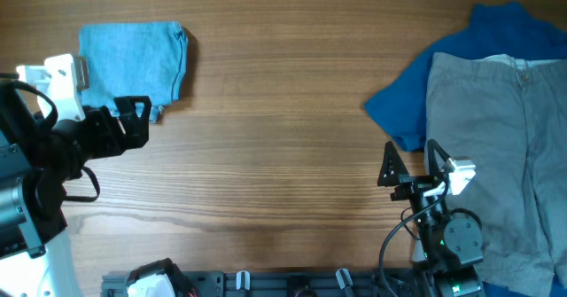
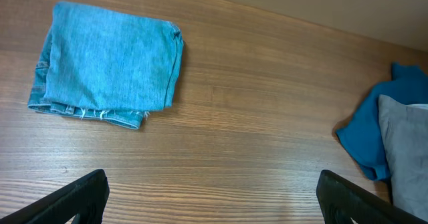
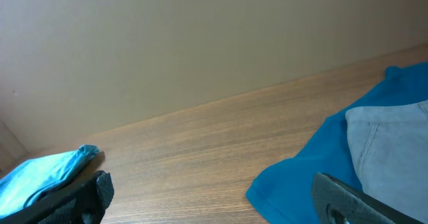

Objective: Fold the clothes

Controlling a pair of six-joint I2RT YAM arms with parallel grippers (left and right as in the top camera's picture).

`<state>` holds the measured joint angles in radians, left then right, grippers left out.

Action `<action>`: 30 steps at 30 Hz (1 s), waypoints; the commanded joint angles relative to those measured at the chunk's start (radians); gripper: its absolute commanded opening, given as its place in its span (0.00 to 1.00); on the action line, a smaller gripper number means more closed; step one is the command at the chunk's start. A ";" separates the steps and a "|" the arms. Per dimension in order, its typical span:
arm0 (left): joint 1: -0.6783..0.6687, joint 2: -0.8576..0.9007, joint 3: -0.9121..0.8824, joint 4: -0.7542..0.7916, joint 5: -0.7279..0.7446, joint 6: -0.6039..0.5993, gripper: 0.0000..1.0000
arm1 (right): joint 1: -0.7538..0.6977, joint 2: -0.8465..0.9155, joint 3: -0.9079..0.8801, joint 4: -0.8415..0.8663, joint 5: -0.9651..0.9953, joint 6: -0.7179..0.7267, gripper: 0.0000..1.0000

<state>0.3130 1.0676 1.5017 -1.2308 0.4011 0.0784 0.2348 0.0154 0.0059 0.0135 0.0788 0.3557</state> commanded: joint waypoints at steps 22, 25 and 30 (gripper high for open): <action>-0.267 -0.363 -0.258 0.359 -0.071 0.023 1.00 | -0.004 -0.011 0.000 0.004 0.003 0.014 1.00; -0.266 -0.518 -0.515 0.473 -0.039 0.022 1.00 | -0.004 -0.011 0.000 0.004 0.003 0.014 1.00; -0.266 -0.782 -0.952 0.740 -0.004 0.021 1.00 | -0.004 -0.011 -0.001 0.004 0.003 0.014 1.00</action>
<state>0.0525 0.4248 0.7494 -0.5507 0.3683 0.0921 0.2348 0.0147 0.0059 0.0139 0.0788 0.3626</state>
